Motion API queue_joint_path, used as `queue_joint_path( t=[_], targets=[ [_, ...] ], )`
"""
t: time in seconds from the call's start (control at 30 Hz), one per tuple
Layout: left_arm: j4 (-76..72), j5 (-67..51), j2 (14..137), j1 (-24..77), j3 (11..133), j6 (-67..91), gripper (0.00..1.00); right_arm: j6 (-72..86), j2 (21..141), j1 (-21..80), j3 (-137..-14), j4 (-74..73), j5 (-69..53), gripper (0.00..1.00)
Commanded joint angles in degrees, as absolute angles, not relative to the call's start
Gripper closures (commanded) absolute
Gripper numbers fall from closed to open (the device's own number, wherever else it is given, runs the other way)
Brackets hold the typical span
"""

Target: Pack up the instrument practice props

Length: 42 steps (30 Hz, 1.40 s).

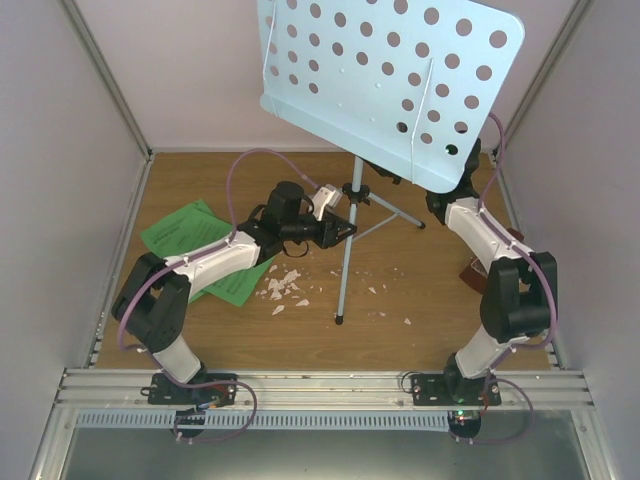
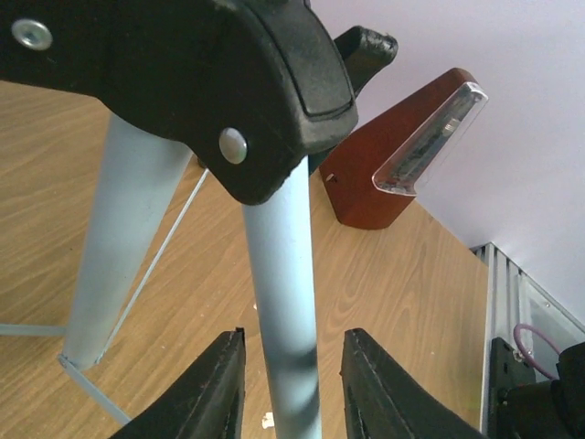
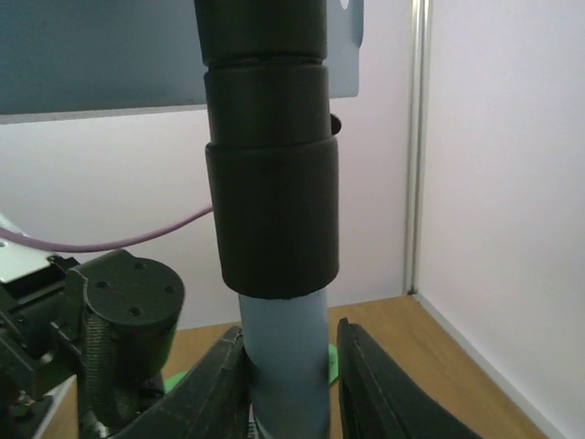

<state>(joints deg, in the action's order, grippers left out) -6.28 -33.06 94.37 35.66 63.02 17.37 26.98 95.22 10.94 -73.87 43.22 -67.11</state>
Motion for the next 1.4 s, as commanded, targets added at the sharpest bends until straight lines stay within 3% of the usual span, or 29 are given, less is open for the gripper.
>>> queue_joint_path(
  t=[0.0,0.17,0.3,0.97,1.37],
  targets=[
    [-8.5,-32.2,95.2,36.2,64.9,15.7,0.71,27.8,96.0,11.7,-75.4,46.2,-68.9,0.76],
    [-8.2,-31.3,95.6,36.2,65.1,15.2,0.83,27.8,94.6,11.7,-74.1,47.2,-68.8,0.97],
    [-8.5,-30.7,95.4,36.3,65.1,15.4,1.00,27.8,92.4,11.8,-73.1,47.1,-67.3,1.00],
    [-16.6,-22.9,73.9,36.3,57.9,15.3,1.00,18.4,77.3,21.9,-62.3,32.4,-53.3,0.99],
    [-18.6,-22.8,69.7,39.5,46.5,9.3,1.00,18.5,71.0,23.5,-50.7,35.7,-50.5,1.00]
  ],
)
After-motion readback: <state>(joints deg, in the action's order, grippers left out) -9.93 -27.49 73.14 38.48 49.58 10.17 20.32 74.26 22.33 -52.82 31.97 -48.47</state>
